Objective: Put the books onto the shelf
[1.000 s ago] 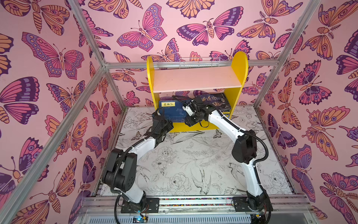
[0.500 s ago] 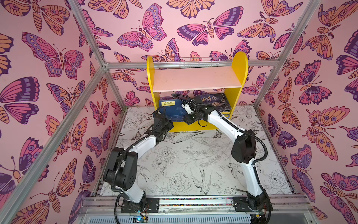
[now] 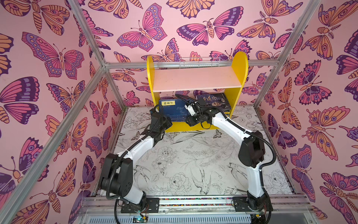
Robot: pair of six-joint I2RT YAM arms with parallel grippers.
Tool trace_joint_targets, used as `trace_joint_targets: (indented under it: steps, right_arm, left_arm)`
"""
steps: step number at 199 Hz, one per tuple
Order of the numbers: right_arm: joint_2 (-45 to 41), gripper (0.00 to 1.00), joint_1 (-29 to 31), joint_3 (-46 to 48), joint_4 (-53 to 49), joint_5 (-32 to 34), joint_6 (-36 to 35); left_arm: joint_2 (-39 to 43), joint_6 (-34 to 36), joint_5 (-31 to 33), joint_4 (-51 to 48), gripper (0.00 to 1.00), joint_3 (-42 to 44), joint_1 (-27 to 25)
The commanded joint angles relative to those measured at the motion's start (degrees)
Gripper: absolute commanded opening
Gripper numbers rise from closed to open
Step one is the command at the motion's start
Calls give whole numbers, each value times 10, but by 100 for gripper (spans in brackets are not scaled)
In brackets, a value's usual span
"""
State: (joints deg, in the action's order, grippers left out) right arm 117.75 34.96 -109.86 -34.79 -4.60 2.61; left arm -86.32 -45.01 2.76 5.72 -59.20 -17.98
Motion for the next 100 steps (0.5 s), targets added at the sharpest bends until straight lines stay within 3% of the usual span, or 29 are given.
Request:
trace_joint_targets:
  steps: [1,54,100]
  right_arm:
    - [-70,57,0,44,37,-2,21]
    - [-142,53,-21,123,70,16,79]
    - [-138,30,-46,129,44,1,130]
  left_arm:
    - [40,10,20,-11,45,17,1]
    - [117,-1,48,-78,45,55,1]
    - [202,-53,119,-197,46,109,10]
